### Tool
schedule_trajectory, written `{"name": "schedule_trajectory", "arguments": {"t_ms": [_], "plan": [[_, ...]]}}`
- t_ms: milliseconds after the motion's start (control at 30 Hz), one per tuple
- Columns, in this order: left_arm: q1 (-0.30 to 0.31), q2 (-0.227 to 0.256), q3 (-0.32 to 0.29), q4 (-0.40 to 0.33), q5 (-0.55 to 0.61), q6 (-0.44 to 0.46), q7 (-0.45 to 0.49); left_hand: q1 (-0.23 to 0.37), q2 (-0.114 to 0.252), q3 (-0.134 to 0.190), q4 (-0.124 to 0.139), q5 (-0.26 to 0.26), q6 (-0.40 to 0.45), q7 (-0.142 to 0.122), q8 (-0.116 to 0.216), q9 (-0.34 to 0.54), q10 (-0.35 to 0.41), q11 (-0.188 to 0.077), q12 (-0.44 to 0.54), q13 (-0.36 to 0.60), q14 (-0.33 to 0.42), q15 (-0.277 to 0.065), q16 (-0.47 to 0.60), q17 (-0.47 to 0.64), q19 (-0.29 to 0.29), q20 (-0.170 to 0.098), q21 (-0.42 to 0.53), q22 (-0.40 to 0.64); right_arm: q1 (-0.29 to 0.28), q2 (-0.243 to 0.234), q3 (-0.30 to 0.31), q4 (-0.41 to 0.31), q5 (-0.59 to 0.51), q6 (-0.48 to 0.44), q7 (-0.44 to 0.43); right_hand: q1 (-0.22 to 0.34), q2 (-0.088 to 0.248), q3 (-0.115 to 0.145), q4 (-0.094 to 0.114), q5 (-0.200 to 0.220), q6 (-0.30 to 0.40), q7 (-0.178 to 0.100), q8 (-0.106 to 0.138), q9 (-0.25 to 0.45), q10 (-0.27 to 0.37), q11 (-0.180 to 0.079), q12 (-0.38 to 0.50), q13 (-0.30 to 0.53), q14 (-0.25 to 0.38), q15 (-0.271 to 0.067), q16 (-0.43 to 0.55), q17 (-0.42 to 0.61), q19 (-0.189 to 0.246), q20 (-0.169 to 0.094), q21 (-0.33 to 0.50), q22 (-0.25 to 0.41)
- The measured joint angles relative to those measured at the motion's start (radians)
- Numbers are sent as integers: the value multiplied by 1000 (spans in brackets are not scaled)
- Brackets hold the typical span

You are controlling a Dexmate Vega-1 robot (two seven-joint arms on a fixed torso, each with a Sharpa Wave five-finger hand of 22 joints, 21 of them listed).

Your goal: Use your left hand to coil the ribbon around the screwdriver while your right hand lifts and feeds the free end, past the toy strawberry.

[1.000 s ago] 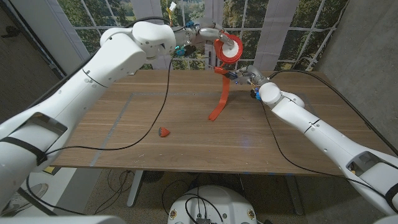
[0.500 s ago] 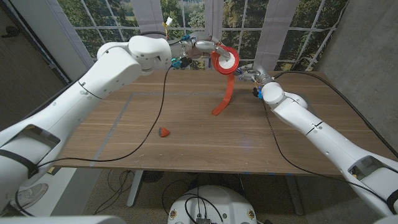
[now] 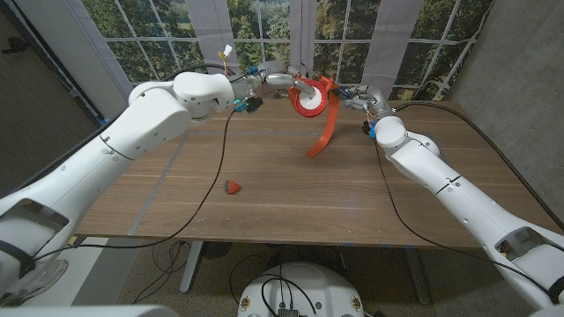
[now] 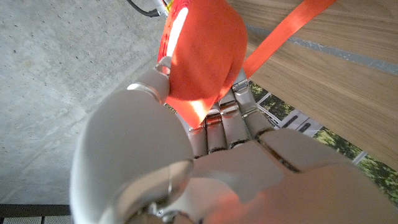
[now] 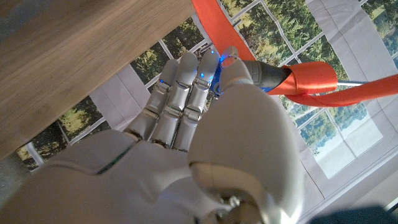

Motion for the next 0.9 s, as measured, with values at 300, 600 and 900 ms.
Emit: {"name": "schedule_trajectory", "arguments": {"t_ms": [300, 600, 900], "plan": [[147, 31, -76, -58, -2, -4, 161, 0, 0, 0, 0, 0, 3, 1, -7, 0, 0, 0, -5, 0, 0, 0, -1, 0, 0, 0, 0, 0, -16, 1, 20, -6, 24, 16, -26, -2, -2, 2, 2, 1, 0, 0, 0, 0, 0, 0, 0, -2, 0, 0, 6, 0, 0, 0, 0, 0], [216, 34, -105, -81, -3, 9, 256, 0, 0, 0, 0, 4, 3, 1, -7, -1, 0, 0, -5, 0, 0, 0, -2, 0, 0, 0, 0, 0, -28, -10, 26, -22, 31, 31, -39, -1, -1, 2, 2, 1, 0, 0, 0, 0, 0, 0, 0, 0, 0, 0, 6, 0, 0, 0, 0, 0], [235, 35, -110, -92, -2, 39, 306, 0, 0, -1, 1, 4, 3, 1, -3, -1, 2, 2, -9, 2, 0, 0, -5, 0, 0, 0, 0, 0, -30, -57, 12, -52, 8, 19, -8, -1, -1, 4, 4, 1, 0, 0, 0, 0, 0, 0, 0, 1, -3, 2, 6, 0, 0, 0, 5, 0]]}}
